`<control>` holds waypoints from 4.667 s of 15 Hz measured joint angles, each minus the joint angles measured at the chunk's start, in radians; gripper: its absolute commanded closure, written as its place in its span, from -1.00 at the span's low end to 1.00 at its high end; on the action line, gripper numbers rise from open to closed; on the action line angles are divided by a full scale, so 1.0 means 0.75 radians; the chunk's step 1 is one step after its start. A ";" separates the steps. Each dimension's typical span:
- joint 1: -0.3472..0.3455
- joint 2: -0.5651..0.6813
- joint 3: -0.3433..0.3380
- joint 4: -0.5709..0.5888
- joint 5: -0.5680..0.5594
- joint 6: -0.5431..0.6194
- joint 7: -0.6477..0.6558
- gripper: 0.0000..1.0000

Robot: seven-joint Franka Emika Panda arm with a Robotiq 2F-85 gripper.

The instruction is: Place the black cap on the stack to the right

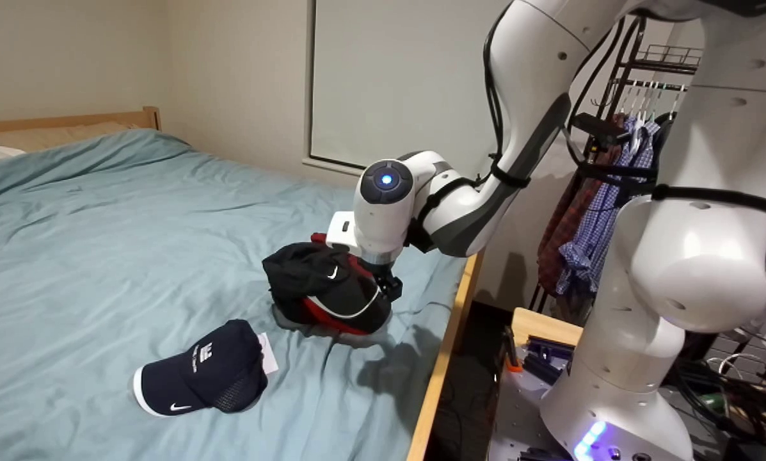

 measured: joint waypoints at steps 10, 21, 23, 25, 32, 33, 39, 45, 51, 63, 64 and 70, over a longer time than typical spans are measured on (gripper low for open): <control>-0.020 0.101 -0.083 0.064 -0.323 0.184 0.215 -1.00; -0.005 0.217 -0.072 0.184 -0.944 0.190 0.901 0.45; -0.005 0.223 -0.069 0.186 -1.006 0.192 0.979 0.72; -0.005 0.223 -0.066 0.191 -1.067 0.193 1.058 0.91; -0.013 0.126 -0.062 0.263 -1.336 0.304 1.488 0.91; -0.014 0.108 -0.063 0.275 -1.367 0.333 1.534 0.40; -0.015 0.155 -0.111 0.298 -1.392 0.505 1.411 0.30; -0.010 0.248 -0.139 0.337 -1.381 0.594 1.244 -0.72; 0.052 0.369 -0.242 0.345 -1.242 0.627 0.728 -1.00; 0.203 0.421 -0.233 0.538 -1.281 0.484 0.502 -1.00; 0.202 0.422 -0.233 0.539 -1.286 0.484 0.502 -1.00; 0.198 0.445 -0.255 0.539 -1.291 0.483 0.500 -1.00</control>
